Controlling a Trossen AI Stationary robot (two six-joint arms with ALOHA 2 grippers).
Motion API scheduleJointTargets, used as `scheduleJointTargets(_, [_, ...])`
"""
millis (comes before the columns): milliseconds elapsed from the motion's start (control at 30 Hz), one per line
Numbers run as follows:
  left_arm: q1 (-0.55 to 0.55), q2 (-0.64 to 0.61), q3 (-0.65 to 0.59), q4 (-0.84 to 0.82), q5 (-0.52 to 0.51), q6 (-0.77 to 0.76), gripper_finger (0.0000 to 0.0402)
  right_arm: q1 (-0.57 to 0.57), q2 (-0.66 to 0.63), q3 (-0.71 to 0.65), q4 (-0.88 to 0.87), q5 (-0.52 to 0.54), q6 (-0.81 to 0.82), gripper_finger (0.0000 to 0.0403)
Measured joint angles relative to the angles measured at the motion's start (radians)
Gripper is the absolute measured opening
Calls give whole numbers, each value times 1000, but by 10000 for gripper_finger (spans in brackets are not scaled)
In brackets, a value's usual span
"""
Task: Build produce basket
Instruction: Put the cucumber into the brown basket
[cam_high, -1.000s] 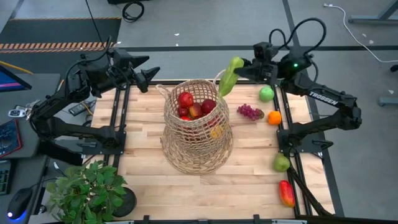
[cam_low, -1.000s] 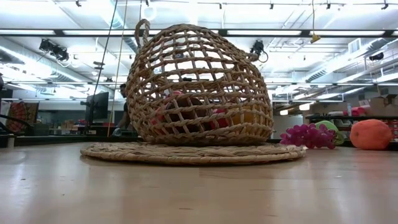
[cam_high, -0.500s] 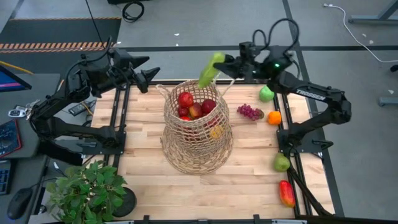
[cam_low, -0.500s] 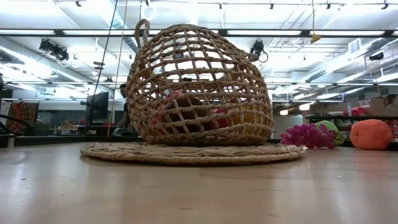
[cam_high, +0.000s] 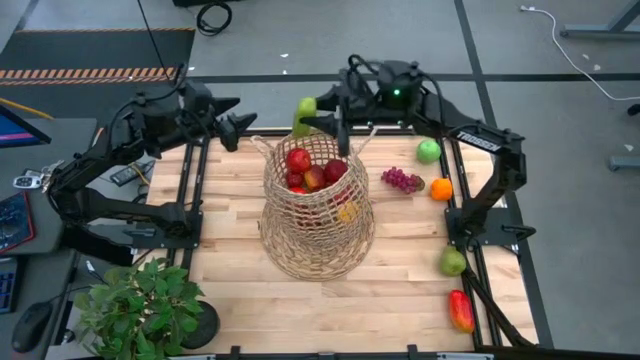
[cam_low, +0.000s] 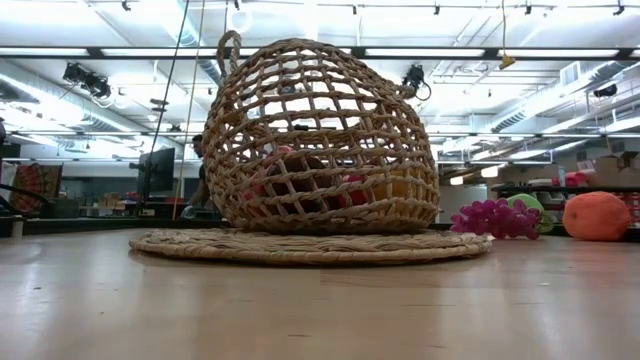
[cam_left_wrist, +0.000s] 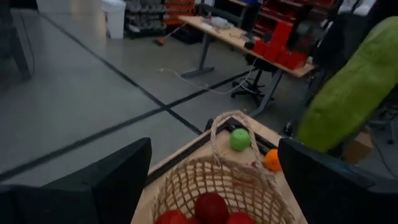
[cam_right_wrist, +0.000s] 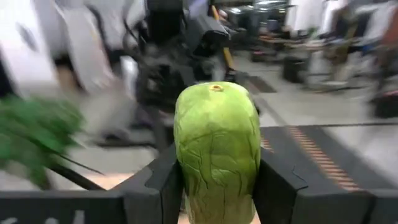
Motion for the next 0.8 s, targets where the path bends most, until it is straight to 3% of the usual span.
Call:
scheduleJointTargets(133, [0, 0, 0, -53, 15, -53, 357, 44, 35, 68, -88, 237, -266, 162])
scheduleJointTargets(267, [0, 0, 0, -95, 51, -98, 357, 100, 41, 71, -64, 557, -592, 162])
scheduleJointTargets(367, [0, 0, 0, -115, 62, -115, 357, 127, 53, 72, -24, 717, -810, 162])
scheduleJointTargets(633, [0, 0, 0, -115, 63, -124, 357, 195, 76, 71, 101, 859, -1109, 162])
scheduleJointTargets(800, [0, 0, 0, -114, 63, -124, 357, 210, 75, 71, 142, 857, -1109, 162])
